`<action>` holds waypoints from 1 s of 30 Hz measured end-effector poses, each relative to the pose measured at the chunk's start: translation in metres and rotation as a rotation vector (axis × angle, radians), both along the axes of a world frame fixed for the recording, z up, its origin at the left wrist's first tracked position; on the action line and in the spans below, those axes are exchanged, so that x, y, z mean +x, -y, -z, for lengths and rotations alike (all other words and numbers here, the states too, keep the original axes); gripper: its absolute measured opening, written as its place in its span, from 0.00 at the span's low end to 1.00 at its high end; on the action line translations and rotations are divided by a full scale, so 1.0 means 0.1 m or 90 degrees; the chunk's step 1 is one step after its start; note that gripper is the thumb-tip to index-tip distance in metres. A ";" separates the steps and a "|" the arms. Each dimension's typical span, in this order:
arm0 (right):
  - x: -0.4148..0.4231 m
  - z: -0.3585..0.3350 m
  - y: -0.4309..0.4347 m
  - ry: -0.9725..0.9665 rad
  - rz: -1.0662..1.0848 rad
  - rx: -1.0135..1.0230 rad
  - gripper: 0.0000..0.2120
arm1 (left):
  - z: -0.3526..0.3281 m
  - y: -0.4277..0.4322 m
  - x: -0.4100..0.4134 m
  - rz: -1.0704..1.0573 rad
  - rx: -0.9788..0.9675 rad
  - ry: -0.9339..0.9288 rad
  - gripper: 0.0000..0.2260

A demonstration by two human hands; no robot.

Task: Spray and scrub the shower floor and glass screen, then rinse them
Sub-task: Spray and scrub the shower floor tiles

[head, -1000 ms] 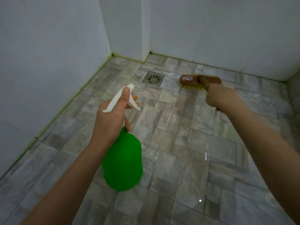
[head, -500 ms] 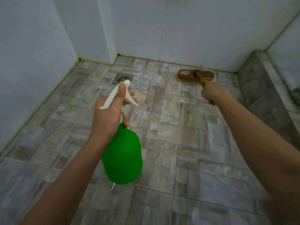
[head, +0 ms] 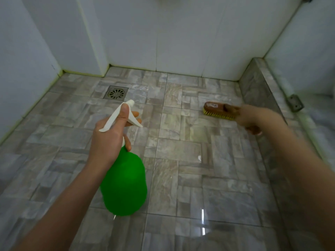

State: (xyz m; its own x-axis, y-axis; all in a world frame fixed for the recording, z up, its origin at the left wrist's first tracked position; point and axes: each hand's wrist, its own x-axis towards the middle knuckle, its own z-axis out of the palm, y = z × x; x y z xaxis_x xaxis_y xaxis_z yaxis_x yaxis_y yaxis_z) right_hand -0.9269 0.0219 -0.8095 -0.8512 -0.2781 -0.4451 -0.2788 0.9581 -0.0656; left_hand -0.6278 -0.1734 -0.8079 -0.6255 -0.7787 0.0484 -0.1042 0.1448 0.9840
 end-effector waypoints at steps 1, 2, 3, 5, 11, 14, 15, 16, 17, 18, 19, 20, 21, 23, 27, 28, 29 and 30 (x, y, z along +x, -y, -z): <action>0.05 0.08 -0.07 0.000 -0.024 -0.008 0.20 | 0.01 -0.03 0.00 0.005 -0.004 0.008 0.14; 0.03 0.17 -0.16 -0.014 -0.046 -0.014 0.30 | -0.01 -0.06 0.00 0.011 -0.009 0.011 0.14; -0.03 0.24 -0.22 -0.027 -0.069 -0.011 0.35 | -0.02 -0.09 0.01 0.018 -0.011 0.011 0.13; -0.07 0.18 -0.27 -0.032 -0.051 0.000 0.29 | -0.03 -0.14 0.02 0.028 -0.008 0.014 0.13; 0.79 -0.06 -0.71 0.022 -0.043 0.086 0.18 | -0.01 -0.27 0.13 0.064 0.006 0.015 0.13; 0.80 0.23 -0.93 -0.020 -0.102 0.012 0.40 | 0.01 -0.36 0.20 0.084 0.005 0.036 0.14; 0.74 0.25 -0.93 -0.025 -0.104 -0.003 0.40 | 0.01 -0.37 0.22 0.087 0.003 0.036 0.15; 0.76 0.19 -0.97 -0.012 -0.093 0.015 0.38 | 0.01 -0.39 0.25 0.090 0.003 0.034 0.16; 0.81 0.10 -1.01 0.018 -0.082 0.046 0.34 | 0.01 -0.41 0.27 0.091 0.004 0.035 0.17; 0.91 -0.02 -1.05 0.048 -0.085 0.089 0.28 | 0.01 -0.42 0.28 0.095 0.008 0.037 0.18; 1.07 -0.14 -1.07 0.067 -0.099 0.123 0.24 | 0.00 -0.44 0.30 0.095 0.011 0.036 0.18; 1.25 -0.23 -1.09 0.087 -0.118 0.133 0.24 | 0.00 -0.45 0.32 0.095 0.008 0.033 0.18; 1.42 -0.27 -1.08 0.103 -0.133 0.117 0.29 | 0.00 -0.46 0.34 0.095 0.005 0.033 0.18; 1.56 -0.16 -1.02 0.067 -0.168 0.039 0.37 | 0.01 -0.49 0.36 0.096 -0.001 0.041 0.17; 1.32 -0.10 -0.87 0.037 -0.154 0.034 0.32 | 0.00 -0.57 0.42 0.092 -0.010 0.046 0.16; 1.37 -0.25 -0.84 0.082 -0.144 0.068 0.26 | -0.01 -0.57 0.43 0.089 -0.018 0.049 0.15; 1.45 -0.39 -0.84 0.115 -0.142 0.106 0.18 | -0.03 -0.59 0.45 0.089 -0.025 0.054 0.13; 1.56 -0.51 -0.83 0.145 -0.144 0.142 0.08 | -0.05 -0.59 0.46 0.090 -0.032 0.056 0.13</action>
